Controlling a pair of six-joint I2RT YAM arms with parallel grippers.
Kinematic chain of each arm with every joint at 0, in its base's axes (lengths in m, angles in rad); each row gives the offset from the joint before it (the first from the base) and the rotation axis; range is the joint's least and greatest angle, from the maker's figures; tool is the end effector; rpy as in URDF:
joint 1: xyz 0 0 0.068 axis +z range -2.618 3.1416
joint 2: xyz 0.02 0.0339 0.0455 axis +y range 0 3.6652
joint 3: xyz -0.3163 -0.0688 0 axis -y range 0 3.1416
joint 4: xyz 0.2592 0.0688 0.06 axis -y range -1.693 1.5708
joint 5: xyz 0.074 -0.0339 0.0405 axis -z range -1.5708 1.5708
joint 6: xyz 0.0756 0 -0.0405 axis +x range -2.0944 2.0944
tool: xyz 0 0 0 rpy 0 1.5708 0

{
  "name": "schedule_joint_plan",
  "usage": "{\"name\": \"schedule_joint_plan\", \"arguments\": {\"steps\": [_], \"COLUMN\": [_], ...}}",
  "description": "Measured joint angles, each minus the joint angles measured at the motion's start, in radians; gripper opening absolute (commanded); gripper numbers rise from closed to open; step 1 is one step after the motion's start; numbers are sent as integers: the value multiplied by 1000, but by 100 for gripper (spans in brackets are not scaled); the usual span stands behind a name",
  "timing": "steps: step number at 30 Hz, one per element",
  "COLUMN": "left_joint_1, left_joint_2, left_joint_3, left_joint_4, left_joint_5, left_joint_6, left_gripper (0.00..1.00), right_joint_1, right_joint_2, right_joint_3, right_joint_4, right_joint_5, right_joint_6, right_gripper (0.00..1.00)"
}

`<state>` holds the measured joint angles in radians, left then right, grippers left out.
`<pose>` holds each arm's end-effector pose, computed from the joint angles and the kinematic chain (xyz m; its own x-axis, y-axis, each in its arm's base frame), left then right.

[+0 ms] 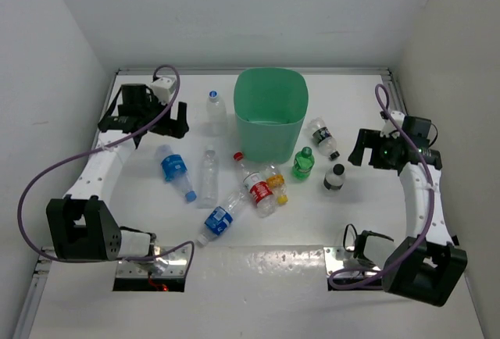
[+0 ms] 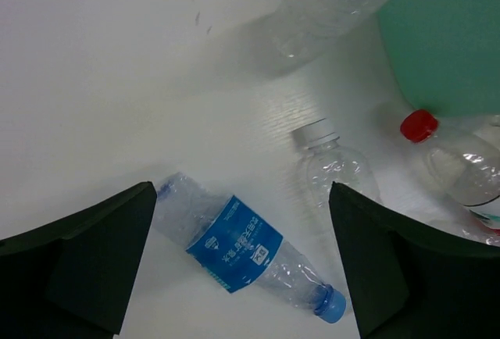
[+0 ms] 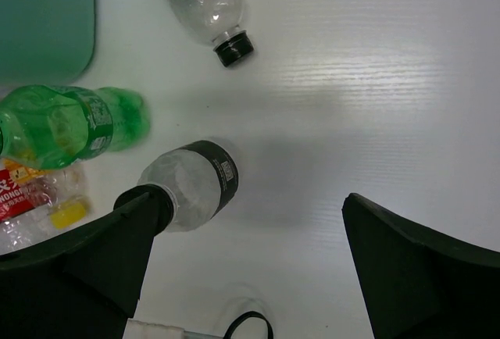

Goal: Put the plastic bottles in the bin

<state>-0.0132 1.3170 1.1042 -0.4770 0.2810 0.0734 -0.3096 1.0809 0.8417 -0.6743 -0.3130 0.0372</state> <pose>0.3194 -0.0252 0.3303 -0.6180 0.0786 -0.7822 0.2726 0.9547 -0.1194 0.2227 -0.0468 0.2740 -0.7494 0.2769 -0.6015 0.1387 0.9539 0.2663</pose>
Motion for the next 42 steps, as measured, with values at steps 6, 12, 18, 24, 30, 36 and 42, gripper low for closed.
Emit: {"name": "schedule_joint_plan", "arguments": {"steps": [6, 12, 18, 24, 30, 36, 42], "left_joint_1": [-19, -72, -120, -170, -184, -184, -184], "left_joint_2": [82, 193, 254, 337, 387, 444, 509], "left_joint_3": [93, 137, 137, 137, 137, 163, 178], "left_joint_4": [65, 211, 352, 443, 533, 554, 564], "left_joint_5": [177, 317, 320, 288, 236, 212, 212], "left_joint_6": [52, 53, 42, 38, 27, 24, 17], "left_gripper": [91, 90, 93, 93, 74, 94, 63], "right_joint_1": [0, 0, -2, -3, -3, -3, -3], "right_joint_2": [17, 35, 63, 88, 98, 99, 99], "right_joint_3": [4, 6, 29, 32, 32, 32, 33], "right_joint_4": [-12, -23, -39, -39, -42, -42, -46], "right_joint_5": [-1, 0, 3, 3, 3, 0, -2], "right_joint_6": [0, 1, 1, 11, 12, 12, 11], "right_gripper": [99, 99, 99, 99, 99, 99, 99]}}
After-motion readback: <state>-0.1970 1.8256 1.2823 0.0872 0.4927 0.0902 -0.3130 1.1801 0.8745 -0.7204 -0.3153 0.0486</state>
